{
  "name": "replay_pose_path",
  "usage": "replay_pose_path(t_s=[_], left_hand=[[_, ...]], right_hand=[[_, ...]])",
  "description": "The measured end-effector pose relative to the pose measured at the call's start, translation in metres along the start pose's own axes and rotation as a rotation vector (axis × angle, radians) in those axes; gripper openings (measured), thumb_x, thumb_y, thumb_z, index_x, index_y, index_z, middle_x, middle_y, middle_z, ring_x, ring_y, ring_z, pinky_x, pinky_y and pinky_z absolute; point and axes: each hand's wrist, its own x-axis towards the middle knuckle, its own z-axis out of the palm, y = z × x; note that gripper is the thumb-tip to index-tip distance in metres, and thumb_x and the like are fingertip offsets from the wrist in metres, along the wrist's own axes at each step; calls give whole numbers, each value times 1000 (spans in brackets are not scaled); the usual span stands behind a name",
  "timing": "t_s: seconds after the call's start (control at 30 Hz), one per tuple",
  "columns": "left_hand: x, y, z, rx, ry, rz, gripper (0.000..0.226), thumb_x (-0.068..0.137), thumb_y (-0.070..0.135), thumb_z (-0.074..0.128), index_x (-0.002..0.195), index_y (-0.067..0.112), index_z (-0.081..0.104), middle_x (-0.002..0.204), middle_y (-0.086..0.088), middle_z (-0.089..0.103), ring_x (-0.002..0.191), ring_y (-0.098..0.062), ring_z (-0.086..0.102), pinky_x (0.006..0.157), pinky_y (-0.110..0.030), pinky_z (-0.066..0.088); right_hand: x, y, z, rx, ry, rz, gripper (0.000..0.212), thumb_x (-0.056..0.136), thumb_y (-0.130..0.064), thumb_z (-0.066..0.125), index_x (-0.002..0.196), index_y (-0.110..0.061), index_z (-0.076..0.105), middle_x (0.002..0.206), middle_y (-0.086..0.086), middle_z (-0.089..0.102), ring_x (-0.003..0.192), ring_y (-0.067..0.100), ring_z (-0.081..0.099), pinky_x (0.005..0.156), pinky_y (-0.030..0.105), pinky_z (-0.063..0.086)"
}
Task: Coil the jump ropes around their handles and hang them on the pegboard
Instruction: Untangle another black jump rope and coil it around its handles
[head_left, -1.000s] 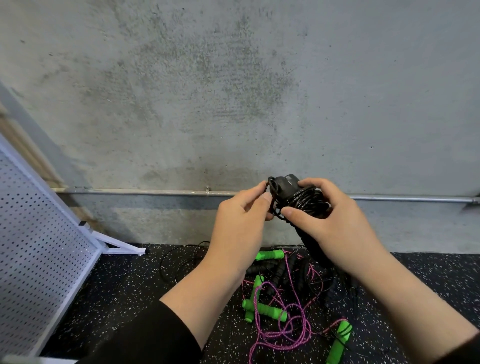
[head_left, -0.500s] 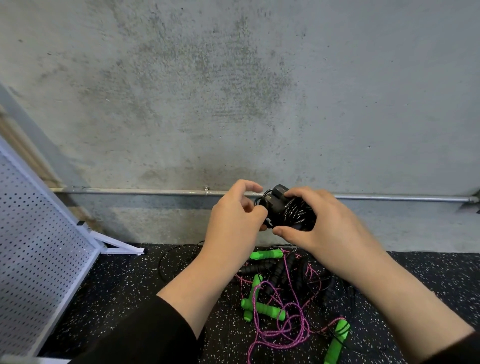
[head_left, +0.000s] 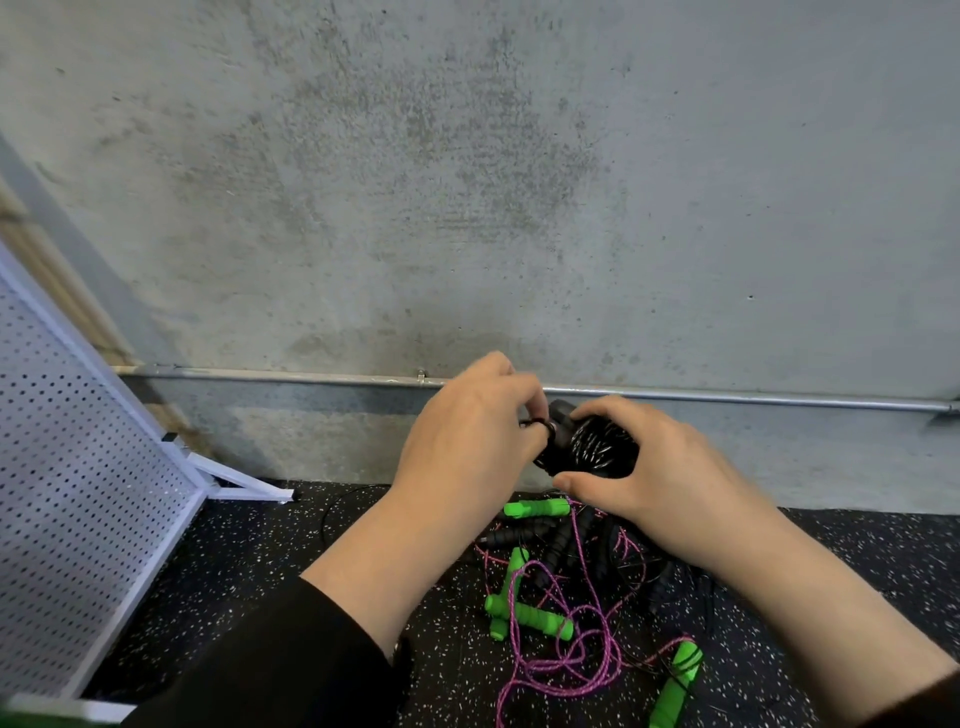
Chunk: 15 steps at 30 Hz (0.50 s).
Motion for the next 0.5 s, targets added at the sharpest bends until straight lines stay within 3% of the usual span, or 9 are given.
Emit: replay_pose_path(t_s=[0.13, 0.3, 0.4, 0.5], left_hand=[[-2, 1, -1, -39, -126, -62, 14, 79, 12, 70, 73, 24, 64, 71, 11, 57, 79, -14, 57, 74, -34, 47], [-2, -12, -1, -127, -312, -212, 16, 78, 11, 69, 77, 27, 66, 68, 11, 60, 65, -4, 54, 57, -19, 39], [-2, -16, 1, -160, -314, -210, 15, 83, 14, 67, 90, 27, 68, 80, 10, 64, 75, -6, 59, 62, -20, 43], [-1, -20, 2, -166, -298, -210, 11, 90, 19, 67, 95, 28, 72, 91, 10, 70, 86, -6, 64, 73, -21, 48]], right_hand=[[-4, -11, 10, -122, -88, -68, 64, 70, -75, 64, 126, -54, 42, 115, -20, 54, 105, 10, 60, 88, 41, 53], [-9, -14, 18, -193, -147, -97, 73, 73, -77, 64, 136, -57, 34, 124, -22, 49, 113, 8, 57, 89, 36, 51], [-6, -8, 23, -50, -124, -45, 67, 72, -68, 73, 128, -51, 40, 122, -21, 52, 109, 5, 56, 89, 31, 49], [-1, -3, 23, 114, -54, -4, 53, 79, -46, 80, 118, -50, 44, 120, -19, 55, 98, -5, 54, 85, 24, 41]])
